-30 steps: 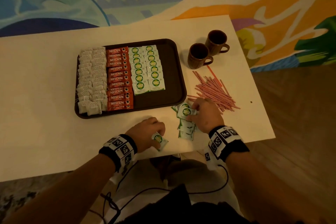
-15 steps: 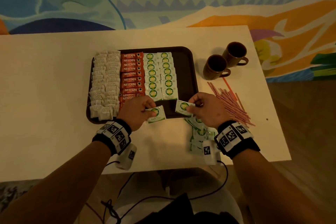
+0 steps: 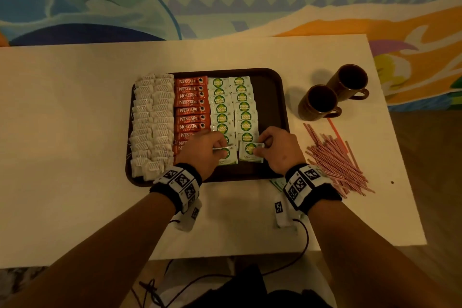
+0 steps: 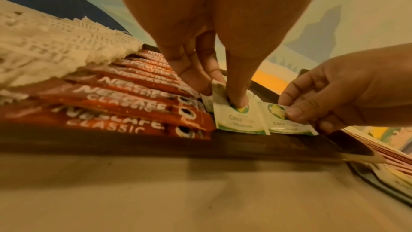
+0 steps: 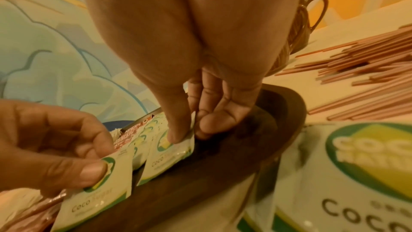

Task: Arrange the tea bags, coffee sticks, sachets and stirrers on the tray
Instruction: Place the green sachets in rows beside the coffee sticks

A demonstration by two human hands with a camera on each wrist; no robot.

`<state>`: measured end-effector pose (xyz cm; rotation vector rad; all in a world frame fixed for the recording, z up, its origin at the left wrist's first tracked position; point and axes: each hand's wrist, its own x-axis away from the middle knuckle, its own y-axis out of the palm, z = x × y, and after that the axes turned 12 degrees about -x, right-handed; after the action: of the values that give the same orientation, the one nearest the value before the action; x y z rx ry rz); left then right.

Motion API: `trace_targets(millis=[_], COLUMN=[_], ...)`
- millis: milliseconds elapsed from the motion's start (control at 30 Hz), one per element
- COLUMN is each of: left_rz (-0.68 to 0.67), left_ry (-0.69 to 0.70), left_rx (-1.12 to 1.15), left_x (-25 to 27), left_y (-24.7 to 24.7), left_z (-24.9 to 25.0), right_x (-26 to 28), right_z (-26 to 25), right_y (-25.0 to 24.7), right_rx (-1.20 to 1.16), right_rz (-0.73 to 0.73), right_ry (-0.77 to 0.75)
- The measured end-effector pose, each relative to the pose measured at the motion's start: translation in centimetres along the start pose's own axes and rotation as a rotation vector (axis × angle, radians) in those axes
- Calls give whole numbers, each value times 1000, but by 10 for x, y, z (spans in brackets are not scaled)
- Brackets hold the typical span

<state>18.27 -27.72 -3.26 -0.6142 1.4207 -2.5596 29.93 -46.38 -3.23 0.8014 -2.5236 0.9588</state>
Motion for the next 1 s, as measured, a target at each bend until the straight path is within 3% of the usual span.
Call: trace_targets(millis=[800,1000], left_rz=[42,108], left_ry=[19,25], left_rx=[-78,-85], left_x=[-8,-4], left_y=[9,0], left_z=[-1,6], right_x=[2,15], right_z=[-7,-4], right_y=[9,-18], right_rx=[23,-9], right_rz=[80,153], right_ry=[16,-4])
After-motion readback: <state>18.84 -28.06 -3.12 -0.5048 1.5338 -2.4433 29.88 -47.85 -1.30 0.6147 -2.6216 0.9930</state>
